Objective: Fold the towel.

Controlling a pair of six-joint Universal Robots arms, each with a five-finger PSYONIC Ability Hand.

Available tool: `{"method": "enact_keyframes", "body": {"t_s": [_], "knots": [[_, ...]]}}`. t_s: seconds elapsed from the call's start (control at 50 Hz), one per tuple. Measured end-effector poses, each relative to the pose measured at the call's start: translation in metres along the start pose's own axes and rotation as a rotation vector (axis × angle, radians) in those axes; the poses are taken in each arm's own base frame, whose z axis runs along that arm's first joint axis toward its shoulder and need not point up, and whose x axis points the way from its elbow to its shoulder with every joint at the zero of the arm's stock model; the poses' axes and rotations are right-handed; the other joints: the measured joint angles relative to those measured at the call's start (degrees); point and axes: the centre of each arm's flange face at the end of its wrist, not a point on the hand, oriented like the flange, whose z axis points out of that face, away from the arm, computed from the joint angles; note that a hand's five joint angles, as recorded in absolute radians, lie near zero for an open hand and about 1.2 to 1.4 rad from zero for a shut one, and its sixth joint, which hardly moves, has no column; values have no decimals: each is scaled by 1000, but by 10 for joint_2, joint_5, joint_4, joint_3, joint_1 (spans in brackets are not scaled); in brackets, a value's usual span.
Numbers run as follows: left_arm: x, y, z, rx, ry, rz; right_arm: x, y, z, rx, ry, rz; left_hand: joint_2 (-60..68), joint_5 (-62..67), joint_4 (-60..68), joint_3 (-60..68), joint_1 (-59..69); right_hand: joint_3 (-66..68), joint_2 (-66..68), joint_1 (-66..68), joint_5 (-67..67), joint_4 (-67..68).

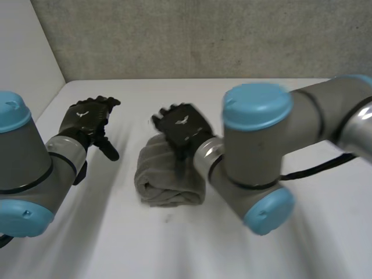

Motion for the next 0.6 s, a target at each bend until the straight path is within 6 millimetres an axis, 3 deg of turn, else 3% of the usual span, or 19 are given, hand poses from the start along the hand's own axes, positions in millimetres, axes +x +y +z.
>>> {"method": "enact_keyframes", "body": {"t_s": [0.1, 0.22, 0.36, 0.5, 0.6], "knots": [[19, 6, -1, -13, 52, 12, 33, 0, -8, -13, 79, 175, -2, 0, -2, 0, -2, 0, 0, -1, 0, 0], [43, 26, 1, -64, 119, 32, 45, 18, -2, -68, 105, 263, -2, -1, -2, 0, -2, 0, 0, -1, 0, 0], [59, 56, 11, -137, 173, 53, 41, 48, 14, -167, 88, 283, -2, -1, -2, 0, -2, 0, 0, -1, 0, 0], [60, 75, 17, -197, 184, 59, 31, 78, 26, -280, 58, 284, -2, -1, -2, 0, -2, 0, 0, -1, 0, 0], [58, 75, 15, -218, 183, 60, 29, 80, 26, -309, 48, 279, -2, -1, -2, 0, -2, -1, 0, -1, 0, 0]]}}
